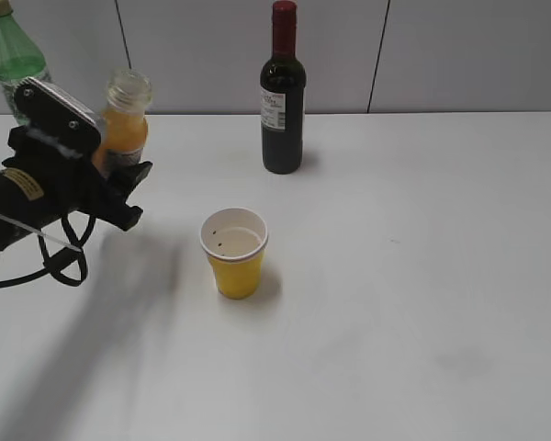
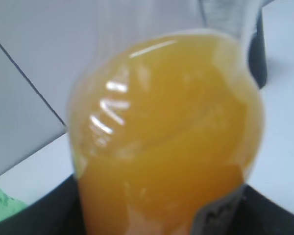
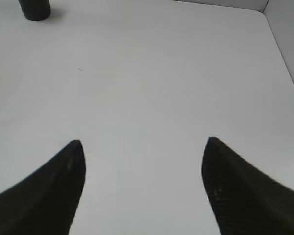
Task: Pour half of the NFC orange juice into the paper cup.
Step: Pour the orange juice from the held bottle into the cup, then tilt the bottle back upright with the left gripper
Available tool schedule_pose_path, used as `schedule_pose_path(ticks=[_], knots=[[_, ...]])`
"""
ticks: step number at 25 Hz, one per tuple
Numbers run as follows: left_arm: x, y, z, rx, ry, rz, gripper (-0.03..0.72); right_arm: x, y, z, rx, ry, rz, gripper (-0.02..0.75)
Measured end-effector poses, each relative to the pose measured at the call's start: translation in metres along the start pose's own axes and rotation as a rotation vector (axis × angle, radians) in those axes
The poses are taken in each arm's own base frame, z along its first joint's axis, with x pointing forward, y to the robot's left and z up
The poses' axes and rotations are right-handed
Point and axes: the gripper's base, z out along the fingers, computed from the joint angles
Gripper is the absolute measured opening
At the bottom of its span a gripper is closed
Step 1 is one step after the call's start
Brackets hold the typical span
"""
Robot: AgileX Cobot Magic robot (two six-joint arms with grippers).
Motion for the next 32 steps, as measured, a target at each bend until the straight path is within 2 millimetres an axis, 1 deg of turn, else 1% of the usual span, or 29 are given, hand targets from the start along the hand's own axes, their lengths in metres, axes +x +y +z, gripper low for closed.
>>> schedule_pose_path(ticks=[6,14,27,32], knots=[[-0.001,-0.010,-0.001,0.029,0.019,0.152,0.473,0.000,0.000,0.000,0.000,0.000,0.000,0.563],[-0.001,-0.011,-0.002,0.017,0.046,0.291,0.473,0.000,0.000,0.000,0.000,0.000,0.000,0.563],[-0.007,-0.029,-0.005,0.022,0.054,0.409,0.473,0.000,0.000,0.000,0.000,0.000,0.000,0.563],[-0.009,-0.029,-0.005,-0.012,0.054,0.450,0.473,0.000,0.000,0.000,0.000,0.000,0.000,0.563]])
